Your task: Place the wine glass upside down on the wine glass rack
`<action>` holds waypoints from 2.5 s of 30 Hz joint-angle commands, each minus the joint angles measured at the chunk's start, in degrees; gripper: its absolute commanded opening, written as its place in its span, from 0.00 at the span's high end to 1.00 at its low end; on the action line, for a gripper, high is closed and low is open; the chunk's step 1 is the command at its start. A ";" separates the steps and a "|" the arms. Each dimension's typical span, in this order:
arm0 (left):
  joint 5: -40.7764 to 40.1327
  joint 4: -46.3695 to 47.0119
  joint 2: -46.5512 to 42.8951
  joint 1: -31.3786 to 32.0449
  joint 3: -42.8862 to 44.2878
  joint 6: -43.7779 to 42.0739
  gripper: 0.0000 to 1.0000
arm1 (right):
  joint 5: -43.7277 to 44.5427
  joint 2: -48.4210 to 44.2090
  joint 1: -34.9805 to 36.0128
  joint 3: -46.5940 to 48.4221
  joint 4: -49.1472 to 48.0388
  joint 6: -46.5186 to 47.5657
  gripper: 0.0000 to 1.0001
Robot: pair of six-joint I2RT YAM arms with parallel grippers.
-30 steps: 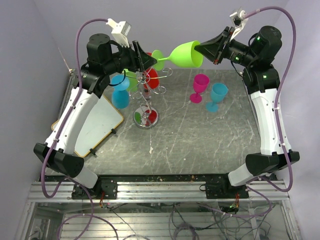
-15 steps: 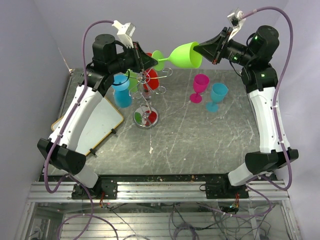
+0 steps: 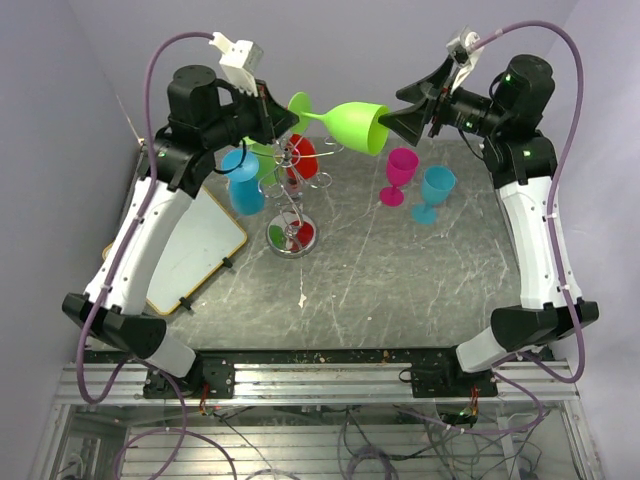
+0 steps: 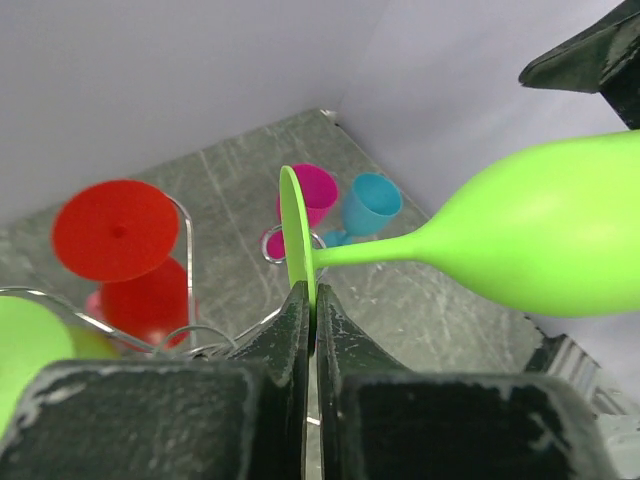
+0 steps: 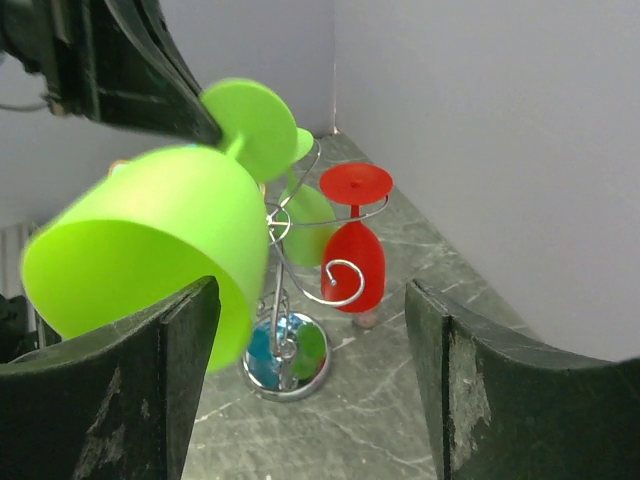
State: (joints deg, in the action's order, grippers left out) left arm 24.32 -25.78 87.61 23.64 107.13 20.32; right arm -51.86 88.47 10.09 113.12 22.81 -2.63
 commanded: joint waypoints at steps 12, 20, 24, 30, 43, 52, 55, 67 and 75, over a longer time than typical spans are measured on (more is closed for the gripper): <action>-6.94 -14.00 -11.91 -0.24 6.04 -36.27 0.93 | 0.47 -9.70 -3.51 -1.61 12.39 14.48 0.23; -10.90 -25.65 -11.78 5.95 7.75 -54.90 0.93 | 1.82 -12.28 -8.81 -4.37 12.56 15.40 0.22; -15.09 -28.51 -11.90 10.72 6.84 -62.24 0.93 | -0.79 -12.61 -11.31 -6.63 10.36 13.13 0.22; -18.23 -31.53 -11.42 15.32 6.57 -67.31 0.93 | -3.42 -13.38 -14.28 -9.66 6.95 9.50 0.22; -27.78 -30.49 -10.26 20.81 0.08 -73.67 0.93 | -5.78 -13.66 -17.00 -11.55 3.66 6.03 0.22; -34.55 -27.84 -8.83 22.75 -3.60 -75.57 0.93 | -6.23 -13.71 -17.32 -11.96 3.61 6.06 0.21; -38.09 -26.59 -8.62 23.00 -4.90 -76.46 0.93 | -6.37 -13.67 -17.29 -11.96 3.58 6.00 0.21; -44.27 -21.18 -7.83 23.54 -7.78 -76.39 0.93 | -6.67 -13.93 -17.40 -12.39 3.44 5.97 0.21; -47.57 -19.34 -7.65 23.53 -8.34 -76.25 0.93 | -6.86 -14.26 -17.38 -12.81 3.34 5.89 0.21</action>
State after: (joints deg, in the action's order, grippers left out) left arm -19.46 -48.29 79.96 46.54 99.13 -55.68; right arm -57.74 75.57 -6.81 100.90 27.24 3.75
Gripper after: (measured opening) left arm 0.082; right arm 0.788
